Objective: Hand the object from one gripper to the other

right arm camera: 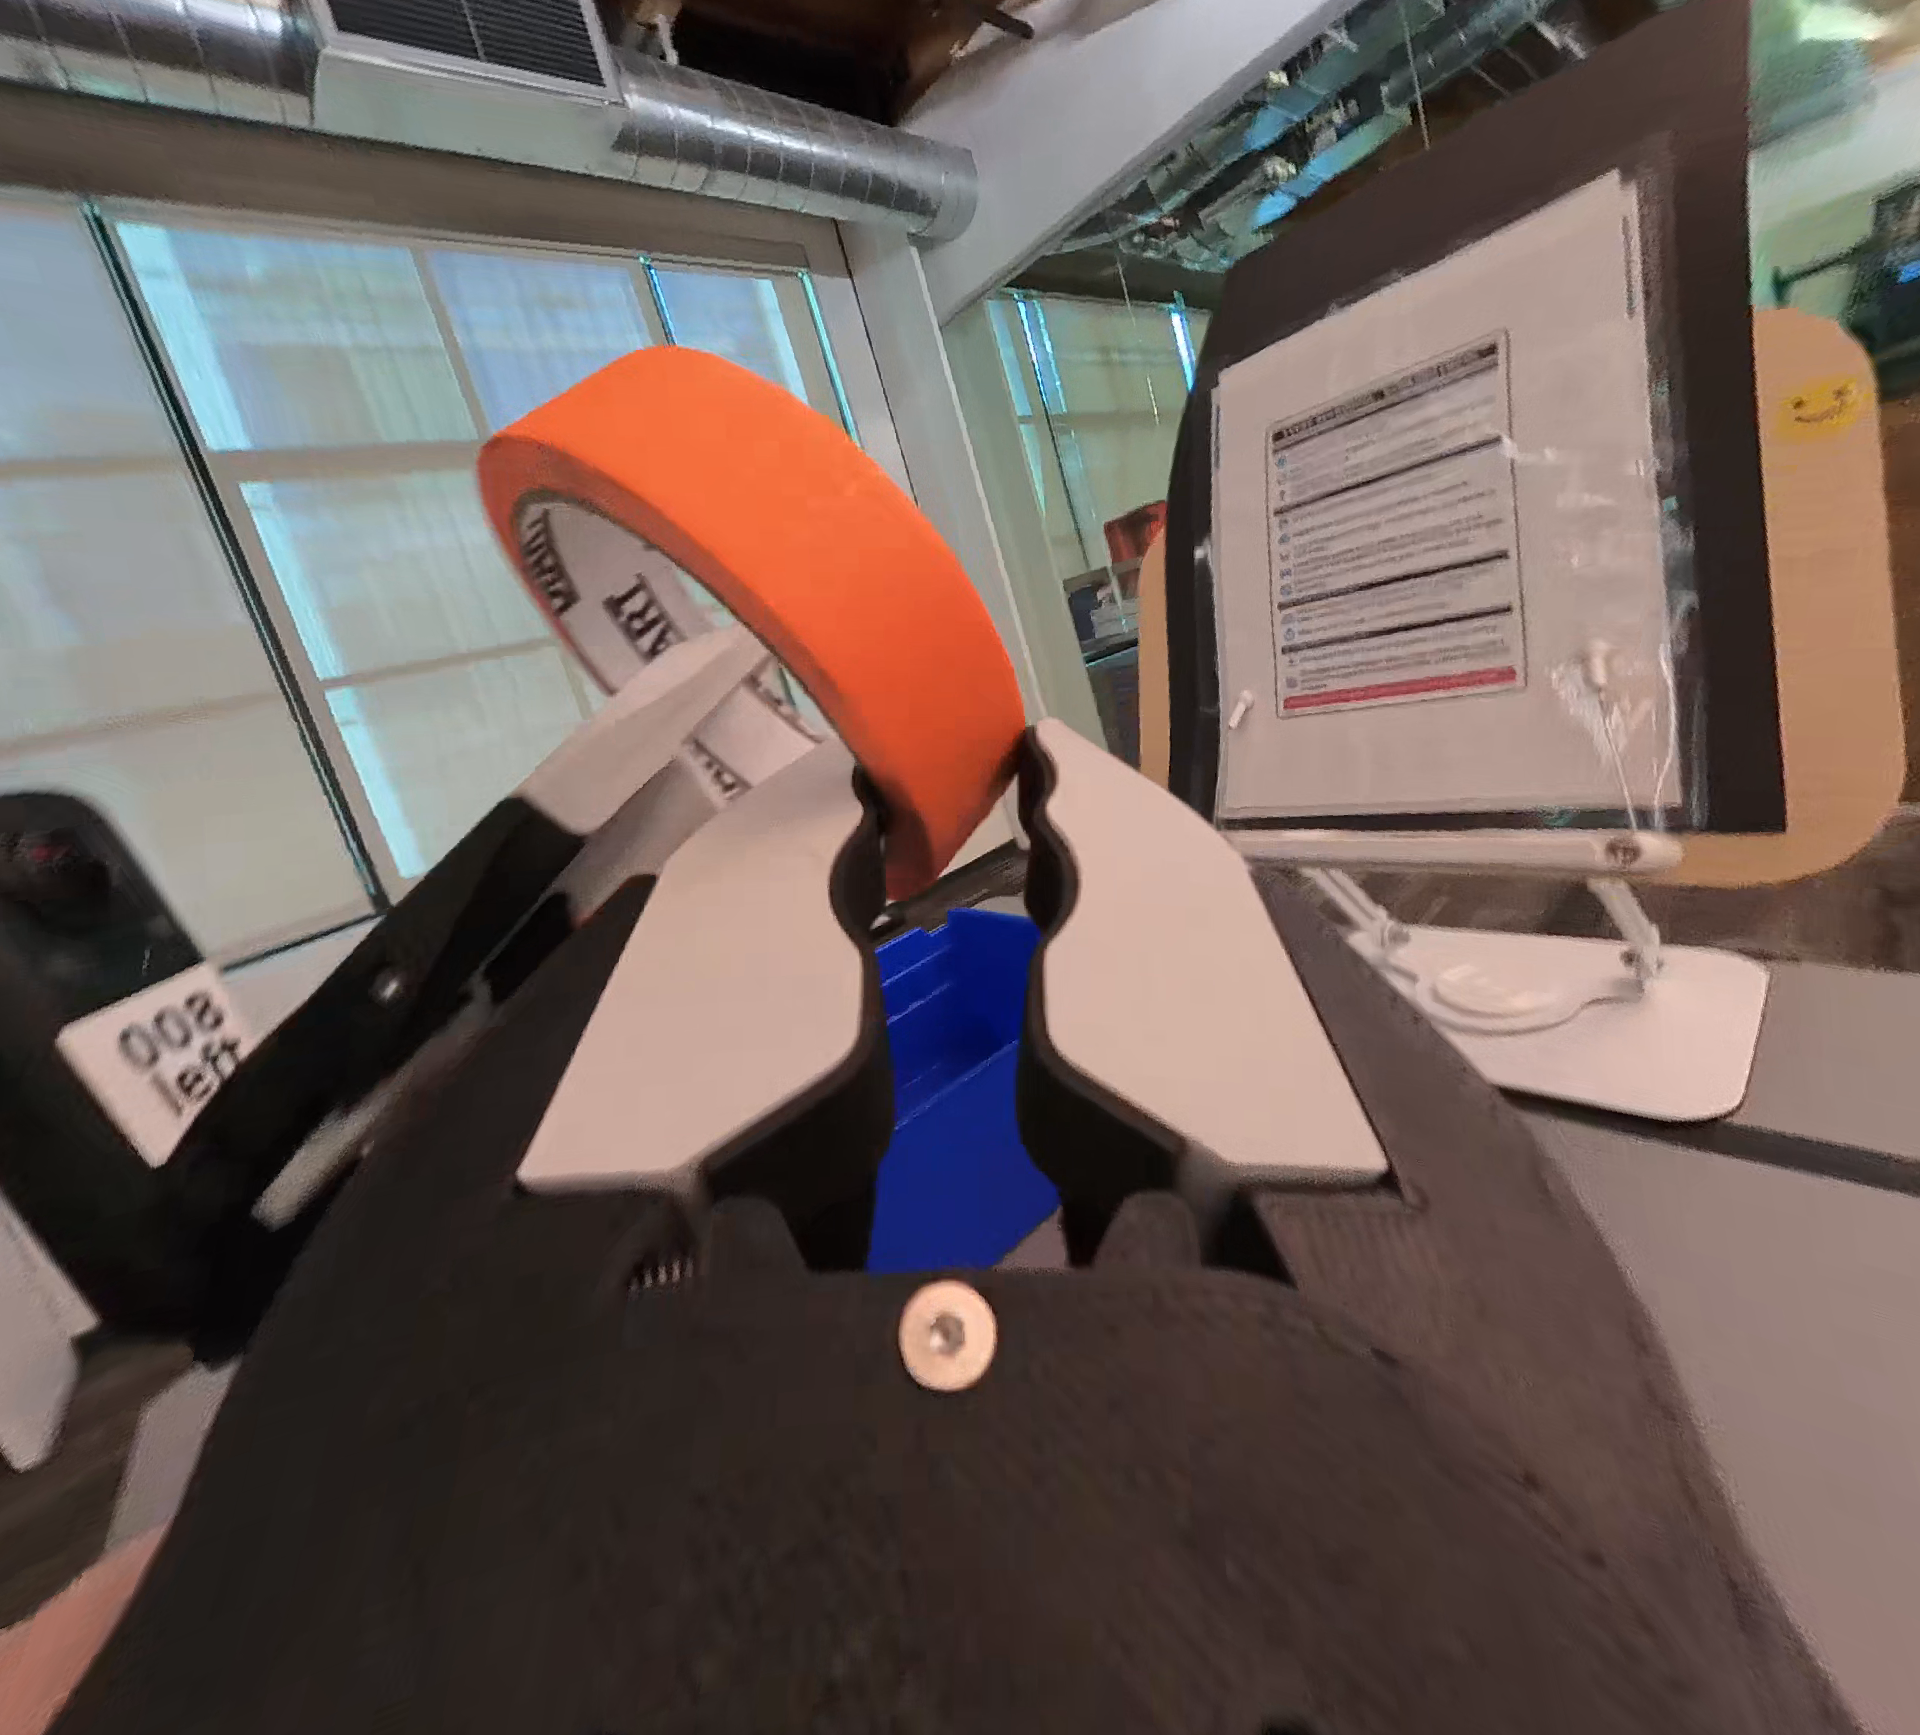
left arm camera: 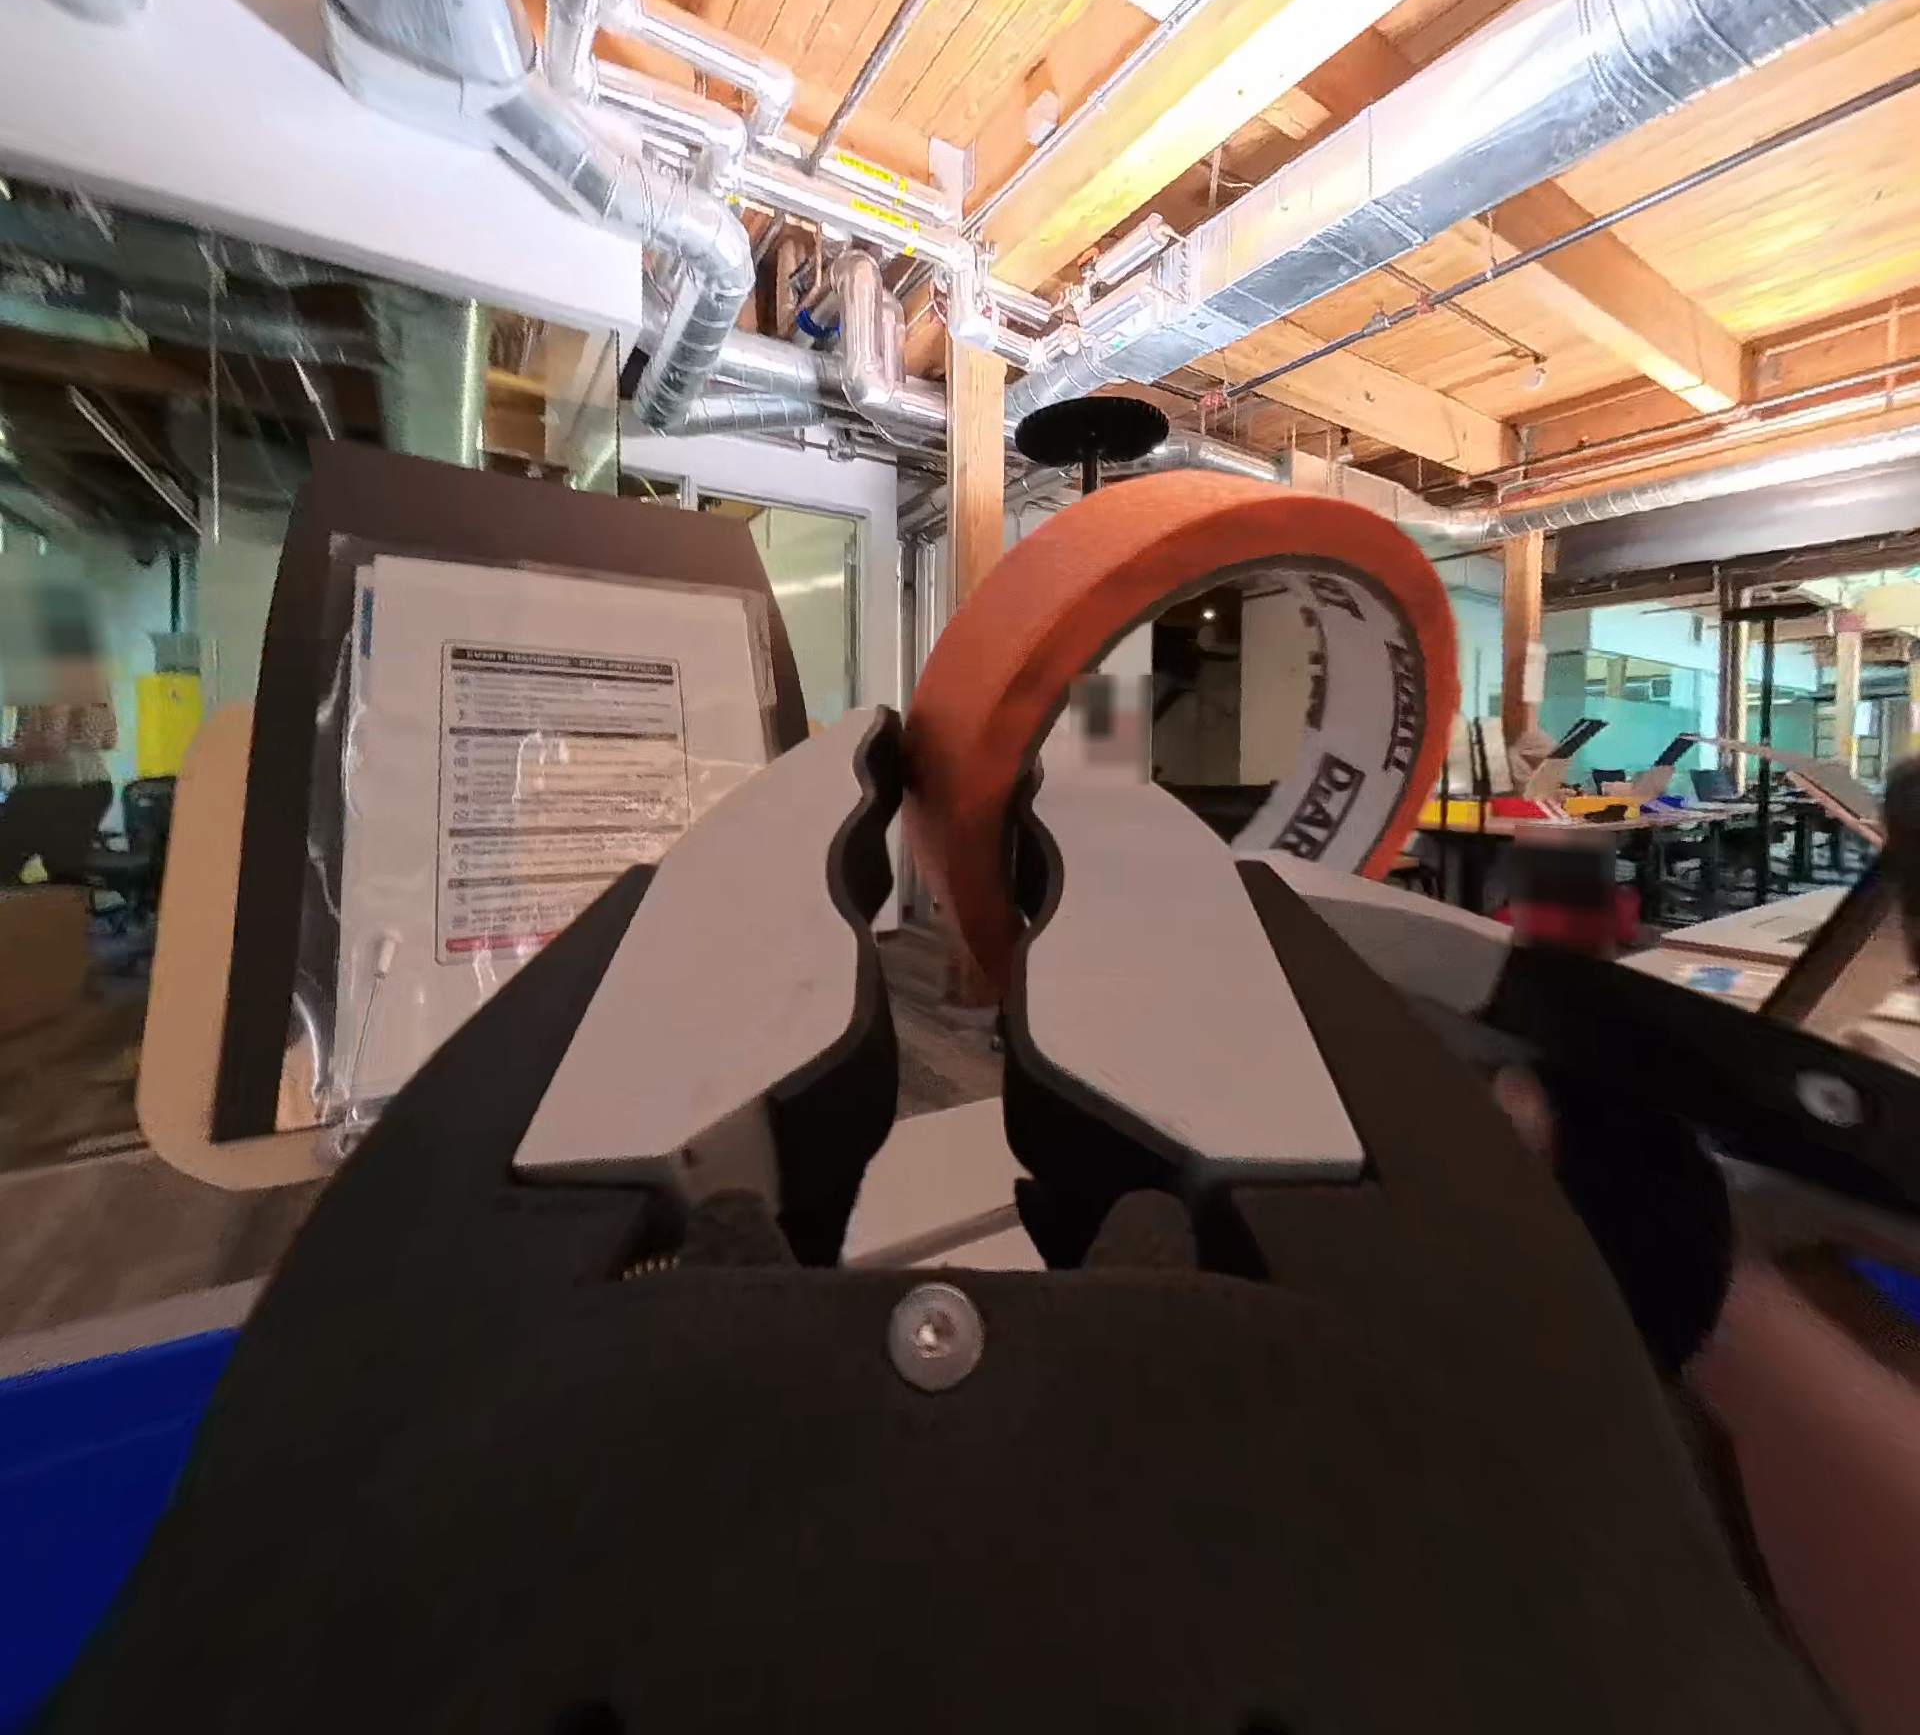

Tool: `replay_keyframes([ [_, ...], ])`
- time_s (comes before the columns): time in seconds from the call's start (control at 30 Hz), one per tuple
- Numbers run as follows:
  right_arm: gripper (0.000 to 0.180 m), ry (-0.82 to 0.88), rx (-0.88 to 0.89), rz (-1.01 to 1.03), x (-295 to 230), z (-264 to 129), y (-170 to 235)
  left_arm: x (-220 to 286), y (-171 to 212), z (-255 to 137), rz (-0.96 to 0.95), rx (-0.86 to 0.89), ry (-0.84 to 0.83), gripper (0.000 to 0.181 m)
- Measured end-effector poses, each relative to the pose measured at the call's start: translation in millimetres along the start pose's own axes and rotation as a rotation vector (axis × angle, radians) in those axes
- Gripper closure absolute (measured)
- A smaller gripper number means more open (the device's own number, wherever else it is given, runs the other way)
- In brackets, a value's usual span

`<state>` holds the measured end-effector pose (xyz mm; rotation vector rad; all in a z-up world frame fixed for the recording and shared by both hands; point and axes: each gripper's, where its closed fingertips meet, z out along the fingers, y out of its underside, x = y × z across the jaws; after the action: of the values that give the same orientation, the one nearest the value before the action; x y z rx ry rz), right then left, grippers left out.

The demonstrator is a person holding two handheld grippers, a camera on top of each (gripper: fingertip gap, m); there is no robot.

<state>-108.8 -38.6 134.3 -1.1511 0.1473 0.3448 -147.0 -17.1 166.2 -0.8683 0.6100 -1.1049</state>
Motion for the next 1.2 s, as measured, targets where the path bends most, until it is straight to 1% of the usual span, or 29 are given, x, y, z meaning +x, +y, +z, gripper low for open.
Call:
replay_keyframes([
  [0.03, 0.159, 0.009, -0.009, 0.048, 8.0, 0.3, -1.7, 8.9, 0.7, 0.1, 0.009, 0.002, 0.030, 0.149],
  [0.1, 0.163, 0.011, -0.010, 0.154, 29.6, 0.1, -8.2, 36.7, 6.1, -0.2, -0.002, -0.020, 0.169, 0.142],
  [0.13, 0.165, -0.016, -0.018, 0.200, 39.2, 0.4, -12.1, 53.0, 12.8, -0.4, -0.018, -0.056, 0.254, 0.138],
  [0.17, 0.166, -0.020, -0.031, 0.235, 52.0, 0.3, -15.3, 67.5, 20.9, -0.1, -0.045, -0.102, 0.330, 0.132],
  [0.2, 0.168, -0.040, -0.061, 0.259, 63.0, 0.9, -17.2, 79.9, 27.5, -0.3, -0.074, -0.142, 0.403, 0.117],
  [0.23, 0.168, -0.100, -0.110, 0.274, 68.4, 2.4, -18.9, 90.6, 31.7, -1.6, -0.098, -0.172, 0.478, 0.105],
  [0.27, 0.167, -0.190, -0.167, 0.279, 69.5, 2.7, -21.2, 98.3, 33.4, -4.0, -0.110, -0.190, 0.547, 0.102],
  [0.37, 0.169, -0.432, -0.439, 0.273, 64.7, -14.2, -14.9, 110.3, 33.9, -11.8, -0.104, -0.234, 0.699, 0.104],
  [0.4, 0.169, -0.481, -0.521, 0.233, 62.8, -24.0, -10.8, 111.5, 35.5, -13.2, -0.100, -0.262, 0.727, 0.101],
  [0.43, 0.168, -0.506, -0.562, 0.167, 62.1, -31.7, -9.2, 114.0, 37.0, -15.8, -0.098, -0.286, 0.765, 0.101],
  [0.47, 0.168, -0.521, -0.598, 0.112, 61.4, -37.9, -7.3, 118.9, 38.8, -20.8, -0.102, -0.313, 0.822, 0.102],
  [0.5, 0.168, -0.536, -0.646, 0.101, 59.2, -44.0, -4.7, 124.5, 41.2, -26.8, -0.108, -0.342, 0.880, 0.102],
  [0.57, 0.168, -0.589, -0.750, 0.153, 50.9, -56.9, 1.5, 137.9, 46.8, -43.1, -0.093, -0.393, 1.008, 0.108],
  [0.6, 0.168, -0.608, -0.803, 0.177, 47.6, -63.4, 6.2, 142.9, 49.2, -49.0, -0.065, -0.398, 1.042, 0.112],
  [0.67, 0.168, -0.623, -0.940, 0.184, 45.3, -77.8, 22.2, 152.7, 52.4, -57.0, -0.008, -0.377, 1.075, 0.116],
  [0.7, 0.168, -0.603, -0.995, 0.161, 47.7, -81.7, 30.7, 158.2, 56.2, -61.1, 0.015, -0.387, 1.091, 0.119],
  [0.77, 0.168, -0.541, -1.062, 0.174, 51.9, -82.2, 42.6, 168.0, 70.8, -67.9, 0.050, -0.459, 1.109, 0.119],
  [0.8, 0.168, -0.520, -1.070, 0.217, 51.2, -79.7, 44.4, 169.6, 80.5, -67.0, 0.067, -0.505, 1.087, 0.120],
  [0.83, 0.168, -0.507, -1.058, 0.256, 49.8, -75.7, 43.9, 168.1, 89.7, -62.5, 0.080, -0.544, 1.041, 0.128],
  [0.9, 0.167, -0.477, -1.073, 0.229, 52.9, -74.7, 48.5, 160.3, 97.8, -50.2, 0.071, -0.555, 0.943, 0.167],
  [0.97, 0.167, -0.451, -1.037, 0.179, 57.2, -69.9, 47.2, 156.4, 93.2, -45.2, -0.003, -0.532, 0.932, 0.169],
  [1.0, 0.161, -0.435, -0.982, 0.148, 59.5, -63.4, 42.4, 153.0, 88.6, -41.5, -0.052, -0.522, 0.919, 0.169],
  [1.03, 0.145, -0.414, -0.909, 0.111, 62.1, -55.1, 35.1, 148.3, 82.6, -36.9, -0.117, -0.511, 0.897, 0.170],
  [1.07, 0.135, -0.389, -0.827, 0.063, 65.1, -46.7, 25.9, 142.0, 75.4, -31.3, -0.193, -0.492, 0.870, 0.170],
  [1.1, 0.129, -0.364, -0.749, 0.001, 68.3, -39.5, 16.1, 134.0, 66.1, -25.1, -0.277, -0.457, 0.841, 0.170],
  [1.2, 0.122, -0.275, -0.562, -0.245, 76.5, -26.0, -10.4, 98.9, 33.2, -7.4, -0.552, -0.324, 0.744, 0.170],
])
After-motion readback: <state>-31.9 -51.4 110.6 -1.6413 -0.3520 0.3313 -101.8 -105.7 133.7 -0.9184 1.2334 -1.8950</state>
